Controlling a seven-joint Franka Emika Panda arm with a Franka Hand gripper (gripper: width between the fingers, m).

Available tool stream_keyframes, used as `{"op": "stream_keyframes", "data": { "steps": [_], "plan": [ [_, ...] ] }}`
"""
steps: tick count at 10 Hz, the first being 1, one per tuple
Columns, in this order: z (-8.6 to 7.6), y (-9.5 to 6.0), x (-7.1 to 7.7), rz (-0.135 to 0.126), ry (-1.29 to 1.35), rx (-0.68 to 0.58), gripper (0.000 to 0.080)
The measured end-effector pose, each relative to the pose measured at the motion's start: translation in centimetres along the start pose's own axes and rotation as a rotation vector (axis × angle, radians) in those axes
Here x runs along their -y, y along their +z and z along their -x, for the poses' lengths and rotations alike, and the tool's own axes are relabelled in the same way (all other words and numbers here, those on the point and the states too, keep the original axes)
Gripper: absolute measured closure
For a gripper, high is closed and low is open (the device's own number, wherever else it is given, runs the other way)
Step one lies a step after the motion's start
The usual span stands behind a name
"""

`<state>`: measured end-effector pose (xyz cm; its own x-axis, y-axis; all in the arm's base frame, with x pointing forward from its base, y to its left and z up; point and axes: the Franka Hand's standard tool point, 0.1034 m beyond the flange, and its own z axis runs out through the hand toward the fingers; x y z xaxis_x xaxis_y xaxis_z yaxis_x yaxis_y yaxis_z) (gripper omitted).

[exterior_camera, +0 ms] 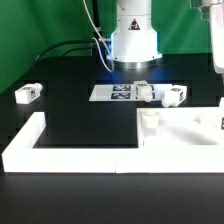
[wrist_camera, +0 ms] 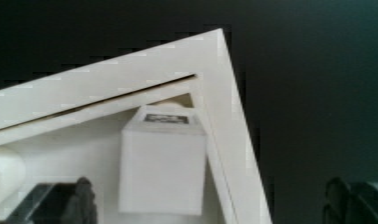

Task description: Assemble one leg

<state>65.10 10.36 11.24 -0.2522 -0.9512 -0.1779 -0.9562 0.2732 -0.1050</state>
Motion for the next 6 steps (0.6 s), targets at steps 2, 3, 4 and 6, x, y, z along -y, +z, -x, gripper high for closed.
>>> {"op": "stream_keyframes", "data": {
  "steps": [2, 3, 4, 6],
  "plan": [
    [0.02, 0.05, -0.04, 0.001, -0.001, 0.0, 0.0151],
    [0.03, 0.06, -0.05, 0.001, -0.001, 0.0, 0.0151],
    [0.04, 0.07, -0.06, 0.001, -0.001, 0.0, 0.0151],
    [0.05, 0.1, -0.08, 0.001, -0.002, -0.001, 0.0151]
  ]
}}
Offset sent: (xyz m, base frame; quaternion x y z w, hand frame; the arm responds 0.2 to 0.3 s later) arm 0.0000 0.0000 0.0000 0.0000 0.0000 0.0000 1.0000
